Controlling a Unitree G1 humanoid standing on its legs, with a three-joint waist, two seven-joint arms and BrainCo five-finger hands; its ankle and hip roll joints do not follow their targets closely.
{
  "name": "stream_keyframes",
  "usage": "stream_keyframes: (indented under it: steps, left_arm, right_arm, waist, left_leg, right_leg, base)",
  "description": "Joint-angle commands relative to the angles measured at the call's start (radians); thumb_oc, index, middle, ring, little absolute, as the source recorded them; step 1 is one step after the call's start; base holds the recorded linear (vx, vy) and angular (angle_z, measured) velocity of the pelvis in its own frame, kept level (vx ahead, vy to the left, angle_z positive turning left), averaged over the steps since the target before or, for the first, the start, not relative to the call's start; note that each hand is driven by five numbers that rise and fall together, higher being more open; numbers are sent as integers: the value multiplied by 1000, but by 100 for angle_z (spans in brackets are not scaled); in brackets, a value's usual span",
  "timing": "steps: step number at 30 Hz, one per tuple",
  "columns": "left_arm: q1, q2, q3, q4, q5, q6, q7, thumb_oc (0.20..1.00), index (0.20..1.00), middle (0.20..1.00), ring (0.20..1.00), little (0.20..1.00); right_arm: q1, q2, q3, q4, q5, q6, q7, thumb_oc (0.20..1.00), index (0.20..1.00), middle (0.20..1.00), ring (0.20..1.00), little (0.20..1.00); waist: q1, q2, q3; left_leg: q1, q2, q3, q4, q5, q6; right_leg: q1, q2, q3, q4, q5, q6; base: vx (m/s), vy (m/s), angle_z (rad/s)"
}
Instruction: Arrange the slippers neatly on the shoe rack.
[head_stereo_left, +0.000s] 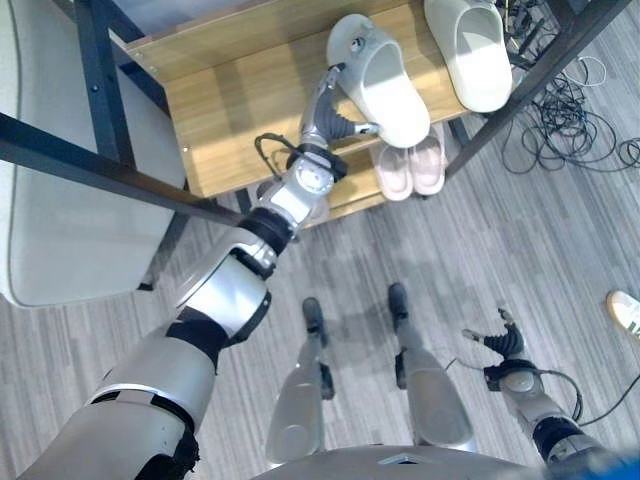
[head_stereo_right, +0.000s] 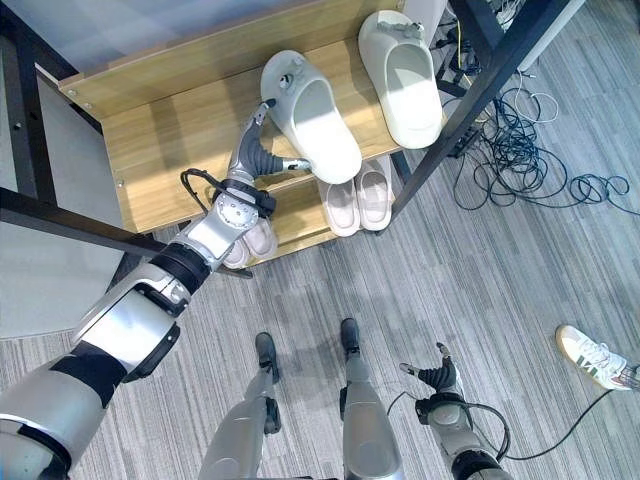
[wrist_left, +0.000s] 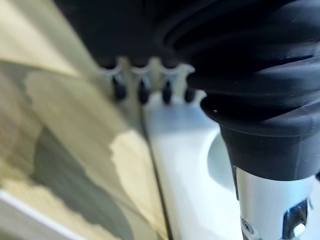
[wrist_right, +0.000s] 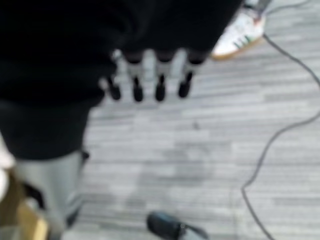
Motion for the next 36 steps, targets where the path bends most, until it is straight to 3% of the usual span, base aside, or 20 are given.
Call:
stream_keyframes:
  steps: [1,22,36]
  left_arm:
    - [-131,-24,31,46,-41,-59,-9,1000,1000,1000,1000,1000]
    - [-211,-95,41,137,-53,-40,0,1000,1000,1000,1000,1000]
    - [-153,-116,50,93,-21,-46,9,1000,1000,1000,1000,1000]
  right_arm:
    - [-20,-32,15,1,35,-17,-3,1000,1000,1000,1000,1000]
    - [-44,-46,32,50,50,-20,5,1000,1000,1000,1000,1000]
    - [-28,-67,11,46,53,-25,18,1000,1000,1000,1000,1000]
  waist:
    - [5,5,5]
    - [-16,6,-17]
    - [-20,16,-27]
  left_leg:
    - [-57,46,-78,7,-19,-58]
    - [-62,53,-61,7,-30,-63]
    - [-32,57,-36,7,-40,-62]
  right_leg:
    - [-71,-66,4,105,-121,55]
    - [-89,-60,14,107,-123,53]
    - [-96,-55,30,152,-151,46]
  base:
    - [0,0,0]
    - [19,-5,-3]
    - [2,-5,0]
